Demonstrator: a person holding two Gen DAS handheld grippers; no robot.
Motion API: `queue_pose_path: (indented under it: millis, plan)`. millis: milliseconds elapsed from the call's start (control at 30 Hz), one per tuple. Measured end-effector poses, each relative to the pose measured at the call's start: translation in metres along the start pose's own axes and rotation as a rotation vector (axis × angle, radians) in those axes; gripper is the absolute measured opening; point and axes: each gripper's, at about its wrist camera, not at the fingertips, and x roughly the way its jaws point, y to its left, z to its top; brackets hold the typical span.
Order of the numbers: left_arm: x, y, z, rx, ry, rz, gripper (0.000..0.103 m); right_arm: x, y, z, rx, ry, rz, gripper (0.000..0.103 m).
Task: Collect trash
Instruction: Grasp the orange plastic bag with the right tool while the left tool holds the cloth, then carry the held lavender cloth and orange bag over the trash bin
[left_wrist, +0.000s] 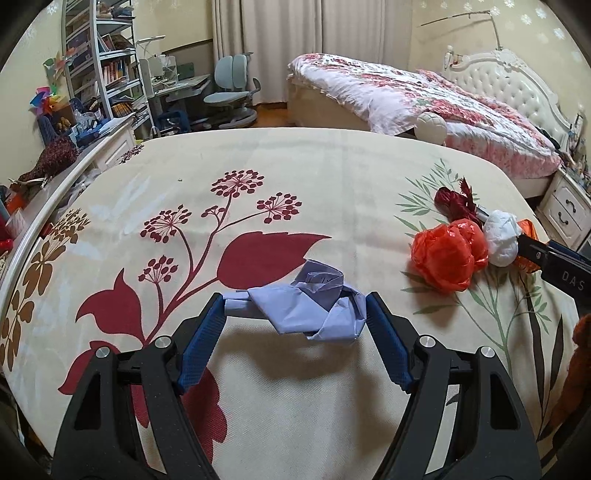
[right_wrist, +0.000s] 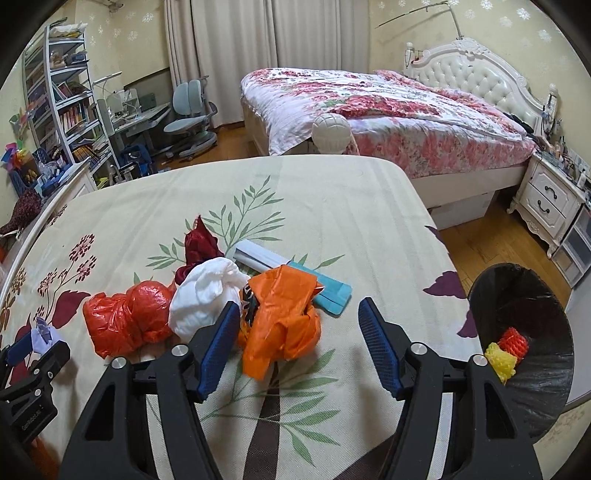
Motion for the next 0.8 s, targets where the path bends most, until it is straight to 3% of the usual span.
queue_pose_path:
  millis: [233, 800]
  plan:
    - [0.001, 0.004, -0.001, -0.013, 0.002, -0.013, 0.075, 0.005, 0.005, -0.008, -0.005, 0.041, 0.033, 0.037]
    - [-0.016, -0.026, -0.014, 0.017, -0.005, -0.070, 0.075, -0.039, -0.026, -0.032, 0.016, -0.003, 0.015, 0.037]
